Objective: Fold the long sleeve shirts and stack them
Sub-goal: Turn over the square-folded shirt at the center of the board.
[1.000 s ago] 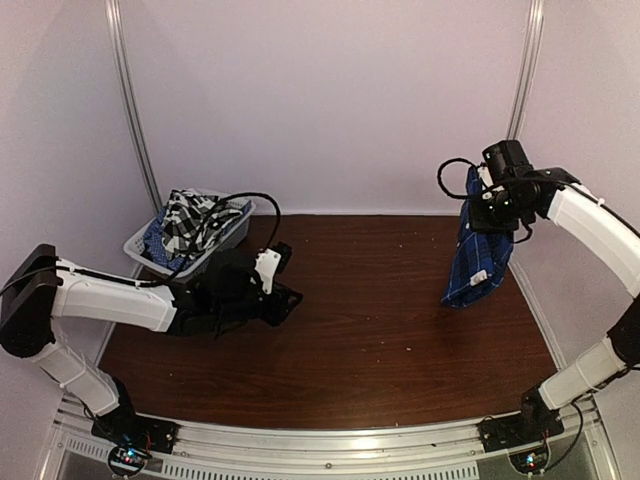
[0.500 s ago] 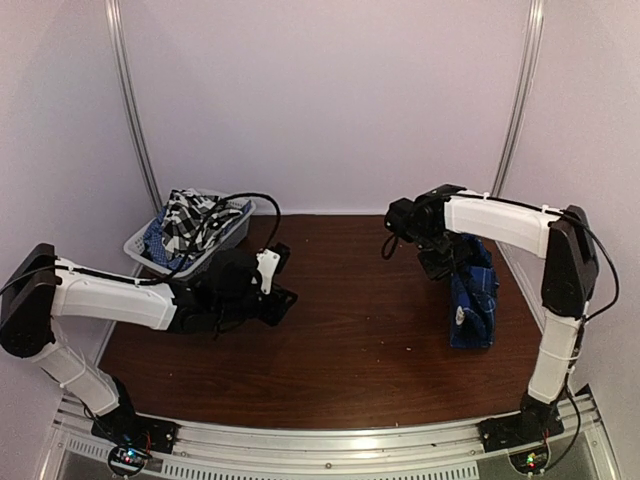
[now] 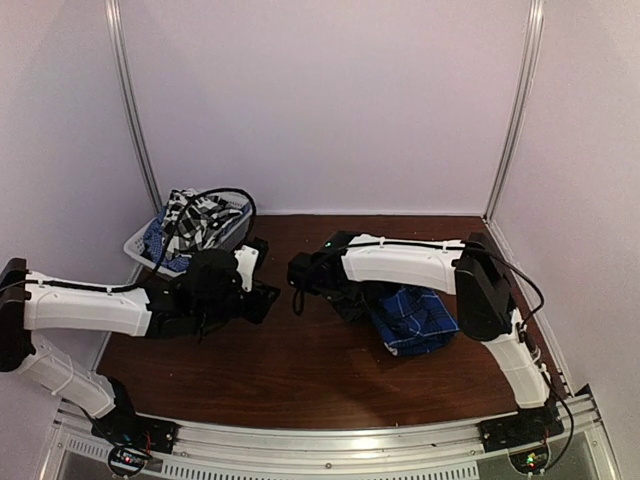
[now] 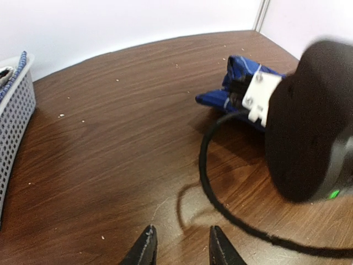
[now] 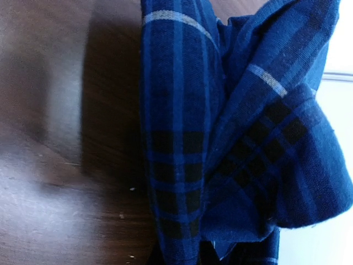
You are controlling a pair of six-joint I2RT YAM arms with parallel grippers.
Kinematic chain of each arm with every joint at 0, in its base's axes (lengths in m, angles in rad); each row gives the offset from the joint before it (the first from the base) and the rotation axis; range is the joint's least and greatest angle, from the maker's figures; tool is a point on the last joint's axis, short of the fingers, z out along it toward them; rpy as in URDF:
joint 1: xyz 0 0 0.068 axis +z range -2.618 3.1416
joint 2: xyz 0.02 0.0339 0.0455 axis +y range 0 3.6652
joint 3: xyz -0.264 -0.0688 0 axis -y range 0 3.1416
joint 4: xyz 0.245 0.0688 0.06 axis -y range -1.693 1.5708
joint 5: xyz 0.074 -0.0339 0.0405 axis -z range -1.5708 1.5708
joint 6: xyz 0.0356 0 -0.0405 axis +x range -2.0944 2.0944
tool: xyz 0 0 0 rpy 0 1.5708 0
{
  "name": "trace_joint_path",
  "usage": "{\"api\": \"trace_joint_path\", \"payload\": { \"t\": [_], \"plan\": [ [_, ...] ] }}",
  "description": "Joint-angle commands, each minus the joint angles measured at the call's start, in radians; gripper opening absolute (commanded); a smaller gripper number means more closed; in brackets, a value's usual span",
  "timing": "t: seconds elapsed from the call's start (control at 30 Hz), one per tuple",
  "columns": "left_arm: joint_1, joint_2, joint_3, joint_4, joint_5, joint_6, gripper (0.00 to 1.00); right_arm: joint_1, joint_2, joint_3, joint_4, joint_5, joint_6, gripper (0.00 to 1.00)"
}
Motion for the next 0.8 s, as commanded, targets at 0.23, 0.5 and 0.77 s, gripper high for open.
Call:
{"api": "trace_joint_path", "payload": {
  "t": [0.23, 0.5, 0.77],
  "plan": [
    [0.006, -0.127, -0.024, -0.081, -0.174, -0.046, 0.37, 0.154, 0.086, 0.137, -0.008, -0.057, 0.036, 0.4],
    [0.014, -0.194, -0.031, -0.106, -0.217, -0.052, 0.4, 0.234, -0.002, 0.068, 0.161, -0.199, -0.019, 0.59],
    [0.023, -0.231, -0.051, -0.122, -0.232, -0.058, 0.42, 0.215, -0.232, -0.132, 0.357, -0.238, -0.043, 0.59]
  ]
}}
